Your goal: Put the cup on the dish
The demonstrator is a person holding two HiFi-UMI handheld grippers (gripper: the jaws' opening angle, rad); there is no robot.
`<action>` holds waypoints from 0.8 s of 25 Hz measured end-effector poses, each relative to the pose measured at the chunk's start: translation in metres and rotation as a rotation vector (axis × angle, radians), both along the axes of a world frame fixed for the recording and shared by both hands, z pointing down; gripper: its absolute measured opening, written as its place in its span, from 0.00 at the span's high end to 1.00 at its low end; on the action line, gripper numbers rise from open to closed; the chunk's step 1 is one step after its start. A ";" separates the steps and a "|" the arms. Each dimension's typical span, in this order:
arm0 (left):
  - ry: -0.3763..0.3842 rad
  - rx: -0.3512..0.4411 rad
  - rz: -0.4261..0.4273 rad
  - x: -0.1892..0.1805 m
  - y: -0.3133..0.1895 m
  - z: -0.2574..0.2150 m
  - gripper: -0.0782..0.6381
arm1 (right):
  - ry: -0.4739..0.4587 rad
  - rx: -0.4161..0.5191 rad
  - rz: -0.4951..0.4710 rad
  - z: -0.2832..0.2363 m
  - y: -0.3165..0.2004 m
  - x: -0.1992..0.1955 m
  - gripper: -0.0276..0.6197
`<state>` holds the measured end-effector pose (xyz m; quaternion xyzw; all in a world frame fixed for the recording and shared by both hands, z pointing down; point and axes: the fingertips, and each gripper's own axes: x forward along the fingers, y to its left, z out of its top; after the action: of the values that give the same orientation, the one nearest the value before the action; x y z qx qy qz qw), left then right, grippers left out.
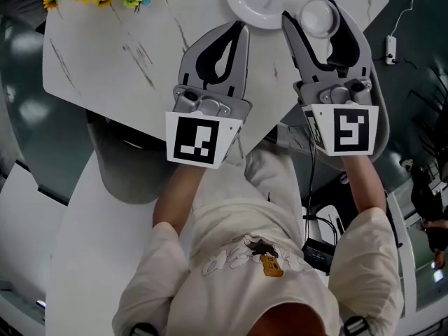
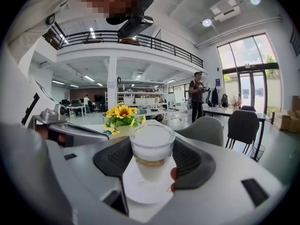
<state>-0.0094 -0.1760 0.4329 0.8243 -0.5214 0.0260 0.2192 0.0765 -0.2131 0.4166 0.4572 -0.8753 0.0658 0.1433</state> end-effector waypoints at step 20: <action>-0.021 -0.029 0.020 -0.020 -0.015 0.056 0.88 | 0.027 -0.042 0.025 0.078 -0.024 -0.036 0.55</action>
<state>-0.0296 -0.1913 0.4892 0.8260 -0.5148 0.0444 0.2253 0.0404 -0.2374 0.4950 0.4657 -0.8660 0.0799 0.1640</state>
